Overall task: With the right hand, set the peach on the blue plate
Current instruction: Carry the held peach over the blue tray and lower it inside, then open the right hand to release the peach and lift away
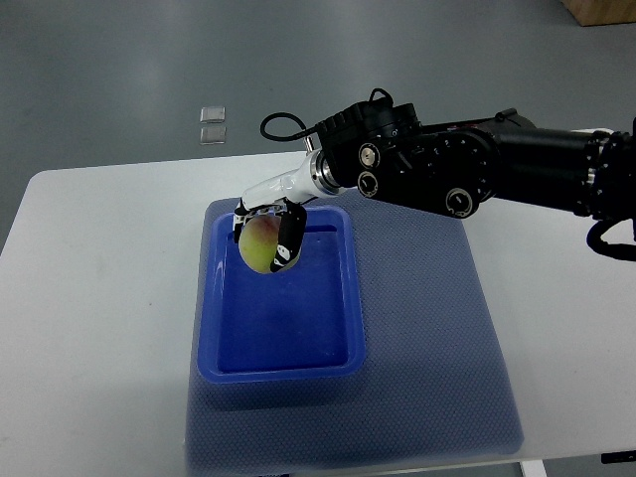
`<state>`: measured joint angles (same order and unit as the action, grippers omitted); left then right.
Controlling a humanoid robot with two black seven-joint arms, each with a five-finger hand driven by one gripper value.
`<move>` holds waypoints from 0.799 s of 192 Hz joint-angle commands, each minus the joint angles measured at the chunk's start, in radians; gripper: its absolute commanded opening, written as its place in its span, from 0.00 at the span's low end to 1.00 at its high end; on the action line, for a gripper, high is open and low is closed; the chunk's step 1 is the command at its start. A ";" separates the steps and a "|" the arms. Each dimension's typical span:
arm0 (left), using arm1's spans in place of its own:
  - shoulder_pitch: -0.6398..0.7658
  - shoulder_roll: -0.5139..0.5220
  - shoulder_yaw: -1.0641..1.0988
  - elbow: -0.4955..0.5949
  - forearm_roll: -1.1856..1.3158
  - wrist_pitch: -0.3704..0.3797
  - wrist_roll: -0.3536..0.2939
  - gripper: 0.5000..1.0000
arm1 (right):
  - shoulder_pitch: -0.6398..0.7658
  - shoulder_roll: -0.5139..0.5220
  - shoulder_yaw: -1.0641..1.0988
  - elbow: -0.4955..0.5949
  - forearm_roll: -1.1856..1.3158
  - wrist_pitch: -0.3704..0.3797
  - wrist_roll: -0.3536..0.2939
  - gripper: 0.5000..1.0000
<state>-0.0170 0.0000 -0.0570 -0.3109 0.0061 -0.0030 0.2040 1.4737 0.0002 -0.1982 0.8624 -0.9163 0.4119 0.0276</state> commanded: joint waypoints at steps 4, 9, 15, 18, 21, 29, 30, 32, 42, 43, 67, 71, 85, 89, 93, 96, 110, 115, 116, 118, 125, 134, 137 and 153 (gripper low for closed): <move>0.000 0.000 0.000 -0.001 0.000 0.000 0.000 1.00 | -0.027 0.000 0.000 0.003 -0.001 -0.005 0.002 0.00; 0.000 0.000 0.000 -0.001 0.000 0.000 0.002 1.00 | -0.041 0.000 0.000 0.004 -0.001 -0.013 0.002 0.00; 0.000 0.000 0.000 -0.001 0.000 -0.002 0.002 1.00 | -0.050 0.000 0.000 0.006 -0.001 -0.018 0.002 0.00; 0.000 0.000 0.000 -0.001 0.000 0.000 0.000 1.00 | -0.053 0.000 0.000 0.007 -0.001 -0.018 0.002 0.01; 0.000 0.000 0.000 -0.001 0.000 0.000 0.002 1.00 | -0.058 0.000 0.000 0.009 -0.001 -0.018 0.002 0.01; 0.000 0.000 0.000 -0.001 0.000 0.000 0.002 1.00 | -0.061 0.000 0.000 0.009 -0.003 -0.021 0.002 0.02; 0.000 0.000 0.000 -0.001 0.000 0.000 0.002 1.00 | -0.061 0.000 0.000 0.009 -0.003 -0.021 0.002 0.02; 0.000 0.000 0.000 -0.001 0.000 0.000 0.002 1.00 | -0.061 0.000 0.000 0.009 -0.003 -0.021 0.002 0.02; 0.000 0.000 0.000 -0.001 0.000 0.000 0.002 1.00 | -0.081 0.000 0.000 0.009 -0.010 -0.021 0.002 0.04; 0.000 0.000 0.000 -0.001 0.000 0.000 0.002 1.00 | -0.081 0.000 0.000 0.009 -0.010 -0.021 0.002 0.04; 0.000 0.000 0.000 -0.001 0.000 0.000 0.000 1.00 | -0.087 0.000 0.000 0.009 -0.015 -0.025 0.000 0.07; 0.000 0.000 0.000 0.001 0.000 0.000 0.002 1.00 | -0.089 0.000 0.000 0.009 -0.015 -0.025 0.002 0.08; 0.000 0.000 0.000 -0.001 0.000 0.000 0.002 1.00 | -0.090 0.000 0.000 0.009 -0.015 -0.022 0.002 0.33; 0.000 0.000 0.000 -0.001 0.000 0.000 0.002 1.00 | -0.092 0.000 0.000 0.009 -0.015 -0.022 0.002 0.43; 0.000 0.000 0.000 -0.001 0.000 0.000 0.002 1.00 | -0.092 0.000 0.000 0.009 -0.015 -0.021 0.002 0.52; 0.000 0.000 0.000 -0.001 0.000 0.000 0.002 1.00 | -0.092 0.000 0.000 0.009 -0.015 -0.021 0.002 0.55; 0.000 0.000 0.000 -0.001 0.000 0.000 0.002 1.00 | -0.101 0.000 -0.001 0.009 -0.015 -0.016 0.002 0.68; 0.000 0.000 0.000 0.001 0.000 0.000 0.000 1.00 | -0.101 0.000 -0.001 0.009 -0.015 -0.016 0.000 0.70; 0.000 0.000 0.000 0.001 0.000 0.000 0.000 1.00 | -0.101 0.000 -0.001 0.009 -0.015 -0.016 0.000 0.70; 0.000 0.000 0.000 0.001 0.000 0.000 0.000 1.00 | -0.101 0.000 -0.001 0.009 -0.015 -0.016 0.000 0.70; 0.000 0.000 0.000 -0.001 0.000 0.000 0.002 1.00 | -0.110 0.000 -0.001 0.009 -0.016 -0.016 0.000 0.72; 0.000 0.000 0.000 -0.001 0.000 0.000 0.002 1.00 | -0.113 0.000 -0.001 0.009 -0.016 -0.015 0.000 0.79; 0.000 0.000 0.000 -0.001 0.000 0.000 0.000 1.00 | -0.113 0.000 -0.001 0.009 -0.016 -0.015 0.000 0.81; 0.000 0.000 0.000 0.001 0.000 0.000 0.002 1.00 | -0.113 0.000 -0.001 0.009 -0.016 -0.013 0.000 0.83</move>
<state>-0.0169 0.0000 -0.0568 -0.3106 0.0061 -0.0033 0.2051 1.3629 -0.0001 -0.1993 0.8714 -0.9325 0.3968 0.0278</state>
